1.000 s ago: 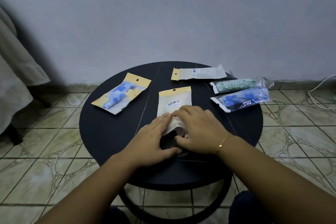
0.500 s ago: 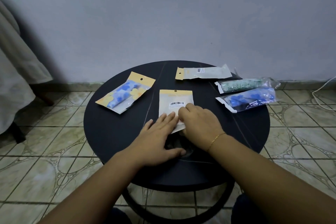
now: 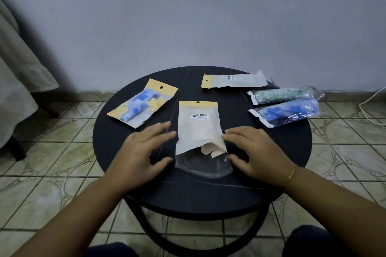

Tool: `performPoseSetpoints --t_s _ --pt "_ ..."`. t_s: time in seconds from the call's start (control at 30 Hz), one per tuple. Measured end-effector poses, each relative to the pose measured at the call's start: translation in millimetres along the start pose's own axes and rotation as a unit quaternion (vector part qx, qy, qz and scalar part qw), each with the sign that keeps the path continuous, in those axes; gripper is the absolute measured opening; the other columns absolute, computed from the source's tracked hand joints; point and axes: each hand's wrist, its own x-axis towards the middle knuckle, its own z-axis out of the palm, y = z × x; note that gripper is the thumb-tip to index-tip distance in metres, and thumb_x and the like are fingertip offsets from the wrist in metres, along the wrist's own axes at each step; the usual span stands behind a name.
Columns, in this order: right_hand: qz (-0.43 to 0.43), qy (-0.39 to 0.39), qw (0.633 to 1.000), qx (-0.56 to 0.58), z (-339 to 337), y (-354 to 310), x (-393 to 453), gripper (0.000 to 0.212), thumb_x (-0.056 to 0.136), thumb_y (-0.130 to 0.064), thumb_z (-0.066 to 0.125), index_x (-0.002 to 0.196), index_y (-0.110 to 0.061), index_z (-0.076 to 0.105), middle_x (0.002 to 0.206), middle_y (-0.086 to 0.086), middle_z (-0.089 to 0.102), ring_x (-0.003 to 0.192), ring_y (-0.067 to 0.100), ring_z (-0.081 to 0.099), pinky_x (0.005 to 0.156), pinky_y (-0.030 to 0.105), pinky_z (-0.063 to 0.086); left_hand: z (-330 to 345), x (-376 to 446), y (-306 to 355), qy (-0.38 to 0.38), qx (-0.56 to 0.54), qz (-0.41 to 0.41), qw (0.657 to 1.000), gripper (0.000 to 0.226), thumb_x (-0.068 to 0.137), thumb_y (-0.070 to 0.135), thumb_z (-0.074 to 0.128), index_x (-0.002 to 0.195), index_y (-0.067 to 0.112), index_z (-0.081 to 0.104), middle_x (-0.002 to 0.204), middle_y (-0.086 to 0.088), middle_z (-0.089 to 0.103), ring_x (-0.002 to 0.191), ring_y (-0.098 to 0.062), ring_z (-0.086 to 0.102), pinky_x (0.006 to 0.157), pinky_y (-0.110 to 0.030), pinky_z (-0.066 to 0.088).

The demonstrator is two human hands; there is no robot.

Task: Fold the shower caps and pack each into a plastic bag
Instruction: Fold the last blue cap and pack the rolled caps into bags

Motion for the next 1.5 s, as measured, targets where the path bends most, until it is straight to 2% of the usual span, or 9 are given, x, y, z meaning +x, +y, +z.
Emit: performPoseSetpoints --t_s 0.23,0.47,0.67,0.83,1.0,1.13,1.33,1.4,1.5 --pt "-0.123 0.040 0.992 0.002 10 -7 4 0.020 0.084 -0.032 0.059 0.086 -0.023 0.076 0.097 -0.008 0.073 0.093 0.018 0.068 0.071 0.032 0.051 16 1 7 -0.050 0.028 0.065 0.996 0.027 0.086 0.044 0.050 0.097 0.034 0.073 0.106 0.018 0.069 0.112 -0.006 0.059 0.080 -0.023 0.034" --pt "0.121 -0.043 0.978 0.163 8 -10 8 0.016 0.081 -0.037 0.068 0.095 -0.042 0.070 0.100 -0.027 0.061 0.116 0.002 0.045 0.108 0.027 0.021 16 5 3 -0.057 -0.092 -0.067 0.992 0.026 0.073 0.075 0.047 0.092 0.064 0.061 0.097 0.048 0.056 0.101 0.010 0.055 0.098 -0.024 0.032" --pt "0.251 -0.010 0.910 0.330 8 -16 20 0.014 0.076 -0.038 0.072 0.073 -0.051 0.068 0.077 -0.034 0.064 0.102 -0.004 0.057 0.108 0.039 0.034 10 19 13 -0.068 -0.290 -0.268 0.916 0.011 0.074 0.035 0.074 0.084 0.031 0.075 0.089 0.022 0.071 0.086 0.010 0.062 0.075 -0.005 0.044" --pt "0.348 0.029 0.865 0.360 17 -23 30 0.012 0.072 -0.031 0.078 0.071 -0.033 0.066 0.057 -0.017 0.065 0.071 0.005 0.060 0.100 0.047 0.041 12 31 20 -0.040 -0.266 -0.342 0.900 0.021 0.080 0.040 0.070 0.070 0.022 0.073 0.059 0.018 0.065 0.051 0.005 0.052 0.053 -0.015 0.038" --pt "0.385 0.035 0.871 0.303 12 -31 38 0.023 0.077 -0.029 0.071 0.089 -0.031 0.051 0.058 -0.011 0.060 0.075 0.006 0.057 0.099 0.038 0.037 12 39 25 -0.047 -0.208 -0.369 0.905 0.026 0.081 0.042 0.069 0.068 0.019 0.073 0.067 0.010 0.068 0.063 -0.006 0.059 0.063 -0.025 0.047" --pt "0.352 0.015 0.908 0.226 9 -40 41 0.038 0.084 -0.021 0.057 0.117 -0.034 0.043 0.081 -0.010 0.059 0.094 0.014 0.055 0.095 0.034 0.033 19 42 30 -0.041 -0.133 -0.360 0.923 0.026 0.082 0.044 0.066 0.066 0.024 0.068 0.069 0.012 0.066 0.073 -0.009 0.060 0.092 -0.043 0.046" --pt "0.234 0.029 0.972 0.003 25 -46 33 0.045 0.080 -0.015 0.061 0.123 -0.030 0.057 0.136 0.002 0.044 0.125 0.025 0.039 0.094 0.042 0.033 33 39 35 0.053 -0.004 -0.168 0.984 0.026 0.083 0.029 0.065 0.109 0.026 0.061 0.103 0.009 0.057 0.091 -0.013 0.058 0.081 -0.037 0.048" --pt "0.188 0.014 0.979 -0.076 31 -46 32 0.044 0.070 -0.016 0.069 0.112 -0.026 0.065 0.133 0.004 0.054 0.121 0.028 0.051 0.088 0.043 0.035 40 39 31 0.046 0.017 -0.073 0.996 0.022 0.083 0.024 0.061 0.104 0.022 0.068 0.106 0.004 0.062 0.089 -0.019 0.061 0.074 -0.039 0.051" --pt "0.195 -0.026 0.977 -0.082 33 -45 33 0.044 0.074 -0.020 0.052 0.115 -0.021 0.065 0.120 0.000 0.065 0.109 0.021 0.061 0.093 0.047 0.036 44 39 28 0.017 0.007 -0.092 0.996 0.015 0.088 0.023 0.061 0.098 0.023 0.073 0.101 0.007 0.067 0.089 -0.018 0.060 0.078 -0.037 0.050"
